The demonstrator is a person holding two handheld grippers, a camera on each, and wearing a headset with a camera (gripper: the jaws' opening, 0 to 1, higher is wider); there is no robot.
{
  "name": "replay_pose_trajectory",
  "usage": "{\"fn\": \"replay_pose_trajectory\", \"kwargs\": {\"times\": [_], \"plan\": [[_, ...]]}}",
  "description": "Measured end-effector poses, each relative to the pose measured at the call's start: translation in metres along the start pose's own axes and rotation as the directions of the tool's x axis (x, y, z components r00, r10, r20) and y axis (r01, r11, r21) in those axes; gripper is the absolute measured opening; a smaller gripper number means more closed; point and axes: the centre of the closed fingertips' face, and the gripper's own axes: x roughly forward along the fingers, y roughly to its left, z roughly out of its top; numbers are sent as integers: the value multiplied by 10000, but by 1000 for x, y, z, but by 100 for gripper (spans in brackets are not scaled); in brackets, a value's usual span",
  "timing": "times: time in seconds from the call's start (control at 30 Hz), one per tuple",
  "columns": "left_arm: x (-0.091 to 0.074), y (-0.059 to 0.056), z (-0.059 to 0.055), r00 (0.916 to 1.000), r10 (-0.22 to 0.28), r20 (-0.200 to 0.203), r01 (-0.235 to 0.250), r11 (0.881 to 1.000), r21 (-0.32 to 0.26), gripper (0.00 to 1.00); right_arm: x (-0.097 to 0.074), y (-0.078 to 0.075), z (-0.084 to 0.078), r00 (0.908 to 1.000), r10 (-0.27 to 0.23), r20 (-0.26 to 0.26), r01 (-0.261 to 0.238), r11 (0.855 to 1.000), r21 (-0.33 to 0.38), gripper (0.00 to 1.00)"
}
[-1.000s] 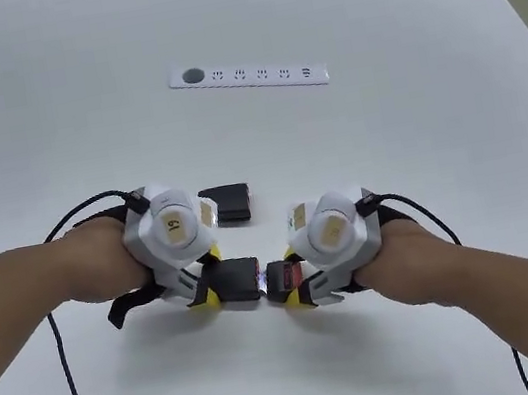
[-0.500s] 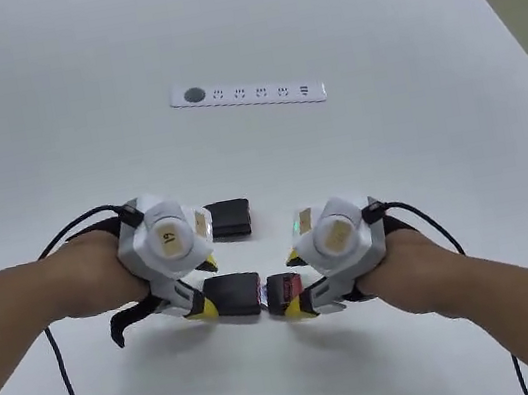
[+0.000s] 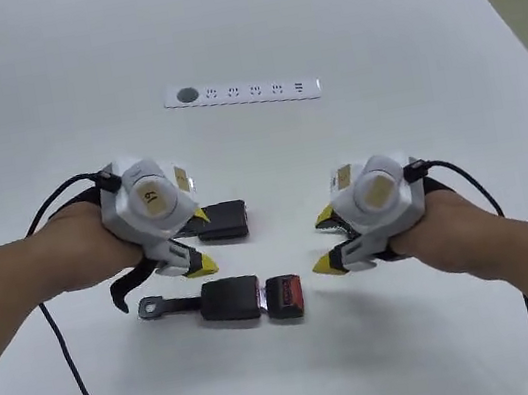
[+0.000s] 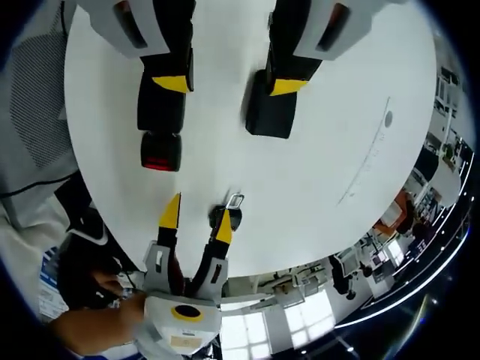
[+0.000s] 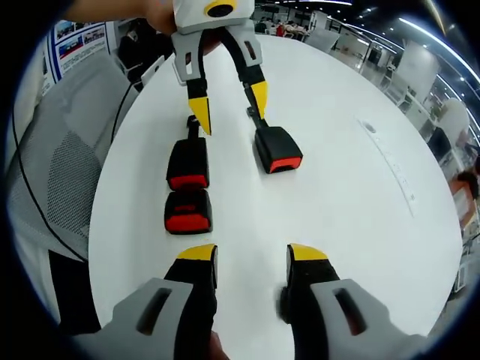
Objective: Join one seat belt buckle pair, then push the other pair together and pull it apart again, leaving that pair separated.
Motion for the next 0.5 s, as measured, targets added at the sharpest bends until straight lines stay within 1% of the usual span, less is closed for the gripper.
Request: {"fn": "replay_pose_trajectory", "kwargs": {"times": [0.07, 0.1, 0.13, 0.2, 0.23, 0.27, 0.3, 0.33, 0.4, 0.47, 0.5], "plan": [[3, 6, 0, 10000, 16, -68, -16, 10000, -25, 42, -4, -9, -7, 10000, -85, -33, 86, 10000, 39, 34], [6, 10, -1, 10000, 21, -96, -21, 10000, -11, 42, -6, -13, -9, 9998, -185, -75, 186, 9998, 70, 34], [8, 15, -3, 9999, 28, -134, -29, 10000, -32, 43, -9, -21, -14, 9995, -296, -119, 298, 9995, 136, 35], [12, 22, -4, 9999, 10, -168, -11, 10000, -42, 43, -12, -31, -21, 9990, -426, -158, 430, 9988, 232, 35], [11, 22, -1, 9998, 12, -187, -13, 10000, -5, 43, -13, -34, -24, 9987, -474, -205, 478, 9987, 197, 35], [12, 25, 0, 9998, 8, -219, -8, 10000, 2, 44, -14, -39, -28, 9982, -533, -285, 537, 9984, 153, 35], [13, 32, -3, 9998, -2, -221, 2, 10000, -2, 44, -13, -41, -32, 9980, -532, -340, 537, 9985, 136, 35], [15, 35, -4, 9997, -22, -229, 21, 10000, -4, 44, -12, -43, -34, 9980, -502, -384, 507, 9986, 136, 35], [18, 36, -3, 9994, -137, -318, 138, 9999, 40, 44, -10, -43, -40, 9979, -391, -514, 394, 9992, 49, 36], [25, 44, -10, 9990, -211, -398, 215, 9997, 96, 44, -4, -45, -49, 9971, -309, -698, 303, 9995, -87, 36], [28, 46, -11, 9987, -256, -446, 264, 9995, 171, 44, -3, -46, -52, 9969, -284, -734, 278, 9996, -85, 36]]}}
